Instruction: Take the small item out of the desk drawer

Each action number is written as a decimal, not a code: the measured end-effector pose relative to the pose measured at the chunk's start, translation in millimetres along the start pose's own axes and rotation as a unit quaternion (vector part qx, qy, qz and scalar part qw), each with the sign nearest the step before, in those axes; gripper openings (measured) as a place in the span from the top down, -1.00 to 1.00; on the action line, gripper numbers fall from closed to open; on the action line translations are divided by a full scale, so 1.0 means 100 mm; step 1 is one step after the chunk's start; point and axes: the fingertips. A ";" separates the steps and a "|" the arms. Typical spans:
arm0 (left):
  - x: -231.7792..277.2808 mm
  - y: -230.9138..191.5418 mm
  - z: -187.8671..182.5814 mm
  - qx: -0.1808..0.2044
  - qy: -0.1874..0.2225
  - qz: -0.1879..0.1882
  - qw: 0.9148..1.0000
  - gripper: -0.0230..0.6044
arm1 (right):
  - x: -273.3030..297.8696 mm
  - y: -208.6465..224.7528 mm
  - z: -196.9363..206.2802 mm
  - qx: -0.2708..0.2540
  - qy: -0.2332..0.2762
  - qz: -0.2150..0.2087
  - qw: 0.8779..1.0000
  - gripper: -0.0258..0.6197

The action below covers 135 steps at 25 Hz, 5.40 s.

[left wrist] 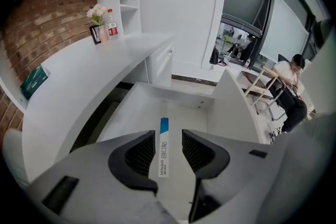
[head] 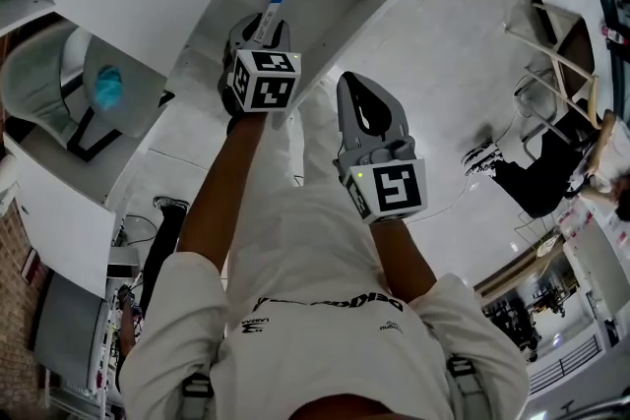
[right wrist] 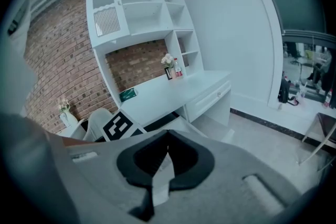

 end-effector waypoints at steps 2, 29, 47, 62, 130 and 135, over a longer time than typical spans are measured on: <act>0.11 0.01 0.06 0.005 -0.012 0.001 1.000 0.42 | 0.00 0.03 0.03 0.002 -0.003 0.001 1.000 0.92; 0.81 0.02 0.38 0.014 -0.103 -0.001 0.995 0.65 | -0.07 0.36 0.23 0.026 -0.026 0.007 0.999 0.92; 0.25 0.01 0.05 0.000 -0.062 -0.013 0.998 0.66 | -0.34 0.20 0.07 0.019 -0.003 0.004 1.000 0.92; -0.89 -0.02 -0.41 -0.006 0.026 -0.037 0.999 0.66 | -0.81 -0.16 -0.32 -0.005 0.031 0.009 0.999 0.92; -4.82 0.42 -1.63 -0.012 0.424 -0.114 0.898 0.66 | -2.25 -1.36 -1.95 -0.105 0.233 -0.046 0.966 0.92; -4.80 0.37 -1.67 -0.011 0.427 -0.116 0.897 0.66 | -2.19 -1.35 -1.98 -0.106 0.234 -0.047 0.965 0.92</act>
Point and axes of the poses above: the fingertips, and each gripper's own axes: x forward along the fingers, y to its right, z out of its underside, and after that the axes turned 8 degrees about x, right-handed
